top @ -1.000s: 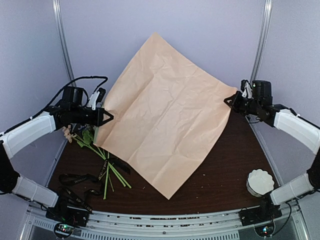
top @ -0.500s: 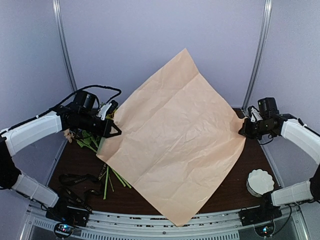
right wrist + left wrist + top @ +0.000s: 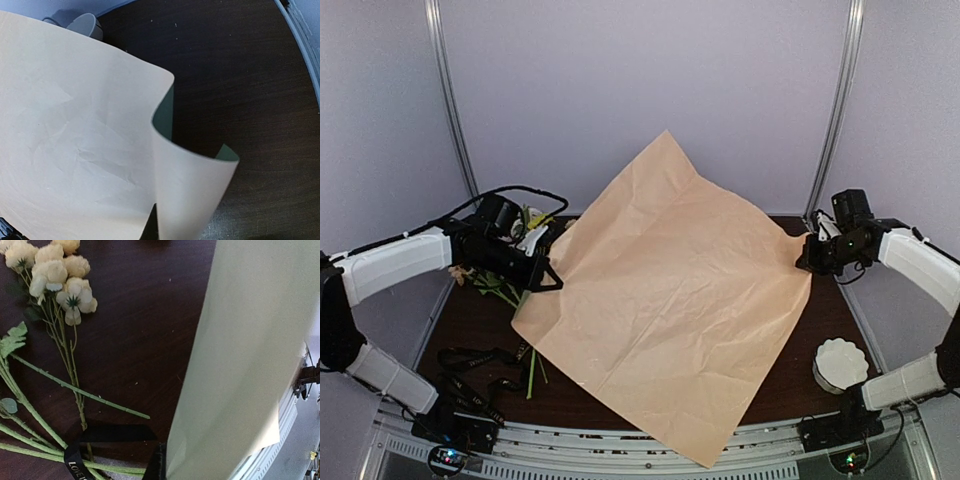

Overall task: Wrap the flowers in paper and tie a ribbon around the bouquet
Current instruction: Place the flattened wrapping paper at the center of the board.

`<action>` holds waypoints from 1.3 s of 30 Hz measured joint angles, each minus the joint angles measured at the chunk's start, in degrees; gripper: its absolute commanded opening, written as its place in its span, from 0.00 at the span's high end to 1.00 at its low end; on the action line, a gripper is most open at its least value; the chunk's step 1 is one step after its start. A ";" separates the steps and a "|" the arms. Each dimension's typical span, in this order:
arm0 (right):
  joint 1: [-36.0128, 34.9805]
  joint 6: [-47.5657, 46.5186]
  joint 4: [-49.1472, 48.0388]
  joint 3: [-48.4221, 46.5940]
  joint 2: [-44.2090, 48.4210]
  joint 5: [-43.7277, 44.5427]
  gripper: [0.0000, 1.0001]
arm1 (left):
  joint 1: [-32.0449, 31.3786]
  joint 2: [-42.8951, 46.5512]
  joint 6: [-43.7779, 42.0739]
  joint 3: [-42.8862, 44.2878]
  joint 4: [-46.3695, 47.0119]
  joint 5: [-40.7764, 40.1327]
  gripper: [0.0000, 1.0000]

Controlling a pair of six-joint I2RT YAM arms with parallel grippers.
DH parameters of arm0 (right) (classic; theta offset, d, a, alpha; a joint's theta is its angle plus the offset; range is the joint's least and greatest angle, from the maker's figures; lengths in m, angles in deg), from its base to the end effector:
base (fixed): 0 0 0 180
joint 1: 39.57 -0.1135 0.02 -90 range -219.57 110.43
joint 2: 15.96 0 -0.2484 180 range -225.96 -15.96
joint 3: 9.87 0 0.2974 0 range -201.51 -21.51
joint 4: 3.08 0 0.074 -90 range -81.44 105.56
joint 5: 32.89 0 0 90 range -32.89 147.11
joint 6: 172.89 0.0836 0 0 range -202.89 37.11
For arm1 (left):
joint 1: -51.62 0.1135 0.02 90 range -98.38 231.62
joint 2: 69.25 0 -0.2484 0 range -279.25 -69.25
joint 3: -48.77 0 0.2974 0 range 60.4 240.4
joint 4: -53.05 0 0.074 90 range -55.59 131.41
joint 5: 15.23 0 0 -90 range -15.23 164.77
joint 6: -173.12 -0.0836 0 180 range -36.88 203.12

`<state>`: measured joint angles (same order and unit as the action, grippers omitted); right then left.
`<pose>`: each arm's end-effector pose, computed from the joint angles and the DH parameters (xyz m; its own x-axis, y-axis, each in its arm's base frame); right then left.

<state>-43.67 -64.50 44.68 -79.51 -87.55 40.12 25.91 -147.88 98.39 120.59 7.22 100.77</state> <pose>0.3357 0.0486 0.2216 -0.8030 0.2449 -0.5433 -0.0037 0.9096 0.4155 0.3056 -0.1878 0.2032 -0.8567 0.1498 -0.4936 0.4188 0.7607 -0.4960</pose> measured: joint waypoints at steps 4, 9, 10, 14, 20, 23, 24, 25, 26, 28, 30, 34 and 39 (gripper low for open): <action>0.00 -0.15 -0.68 2.05 -3.89 1.09 1.00 | -0.02 -7.76 -0.44 0.02 1.03 -0.02 1.00; 0.00 -0.07 -1.95 3.50 -8.74 2.62 1.00 | -0.35 -15.28 -0.46 -0.20 3.69 -0.04 1.00; 0.00 -0.04 -2.51 4.09 -9.03 2.99 1.00 | -0.39 -15.98 -0.52 -0.17 4.22 -0.07 1.00; 0.00 0.07 -3.96 6.16 -10.25 4.59 1.00 | -0.76 -19.37 -1.31 0.55 6.36 -0.59 1.00; 0.00 0.94 -6.60 5.97 -16.83 6.36 1.00 | -0.92 -26.10 -2.38 4.33 8.33 -3.08 1.00; 0.00 1.49 -7.19 5.66 -18.38 7.08 1.00 | -0.94 -30.77 -3.32 7.10 8.96 -4.33 1.00; 0.00 1.55 -7.21 5.33 -18.67 7.39 1.00 | -0.92 -31.93 -3.61 7.85 8.96 -4.42 1.00; 0.00 1.60 -7.28 4.72 -18.99 7.80 1.00 | -0.94 -33.16 -3.93 8.74 8.92 -4.48 1.00; 0.00 1.62 -7.43 4.15 -19.23 8.28 1.00 | -0.96 -33.81 -4.24 9.42 8.90 -4.42 1.00; 0.00 1.75 -7.56 3.13 -19.39 9.33 1.00 | -0.98 -34.38 -4.76 11.04 8.90 -4.81 1.00; 0.00 1.92 -7.67 2.54 -19.37 10.69 1.00 | -0.96 -34.56 -5.20 12.50 8.96 -4.94 1.00; -0.04 2.36 -7.61 2.23 -19.04 15.30 1.00 | -1.20 -35.19 -6.29 15.72 9.38 -3.69 1.00; -0.04 2.54 -7.06 0.87 -19.19 19.71 0.71 | -1.68 -38.69 -7.45 19.45 10.14 -2.58 0.86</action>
<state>-43.71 -61.96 37.62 -78.63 -106.74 59.83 24.22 -186.57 90.94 140.04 17.36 98.19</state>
